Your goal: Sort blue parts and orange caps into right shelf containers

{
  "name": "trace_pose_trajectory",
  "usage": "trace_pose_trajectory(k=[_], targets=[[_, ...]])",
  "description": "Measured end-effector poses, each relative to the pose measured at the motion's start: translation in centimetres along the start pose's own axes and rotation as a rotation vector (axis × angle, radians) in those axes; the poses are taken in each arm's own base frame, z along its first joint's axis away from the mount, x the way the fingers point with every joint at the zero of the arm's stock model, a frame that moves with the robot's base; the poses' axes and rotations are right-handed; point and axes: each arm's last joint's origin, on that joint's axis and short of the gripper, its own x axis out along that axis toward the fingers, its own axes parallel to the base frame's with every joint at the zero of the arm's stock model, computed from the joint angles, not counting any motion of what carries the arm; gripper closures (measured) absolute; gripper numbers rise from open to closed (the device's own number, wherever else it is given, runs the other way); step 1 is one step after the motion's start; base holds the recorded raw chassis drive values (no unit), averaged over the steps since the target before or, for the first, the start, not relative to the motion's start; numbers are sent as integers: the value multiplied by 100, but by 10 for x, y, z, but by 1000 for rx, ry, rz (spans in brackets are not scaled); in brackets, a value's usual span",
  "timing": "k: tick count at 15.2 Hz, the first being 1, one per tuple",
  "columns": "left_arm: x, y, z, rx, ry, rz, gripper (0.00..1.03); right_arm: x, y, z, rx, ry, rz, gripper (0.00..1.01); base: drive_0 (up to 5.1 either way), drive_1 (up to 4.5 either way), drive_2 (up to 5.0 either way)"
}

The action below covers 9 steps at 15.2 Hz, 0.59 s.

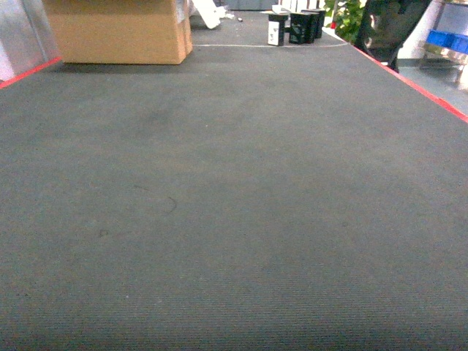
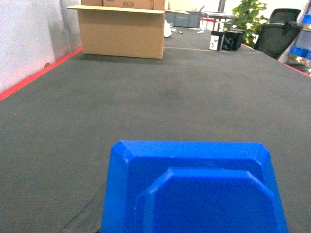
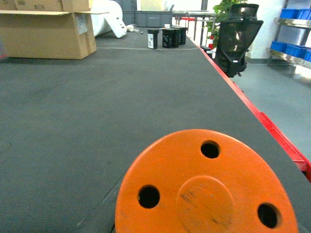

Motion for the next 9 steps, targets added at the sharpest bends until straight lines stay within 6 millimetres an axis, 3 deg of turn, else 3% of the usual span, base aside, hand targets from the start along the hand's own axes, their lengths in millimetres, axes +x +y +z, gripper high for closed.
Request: trace_pose_trajectory(k=[9], targets=[[0,0,0,0,0,-2,62,0,0,0,0,0,0,58,-169,-169,-169]])
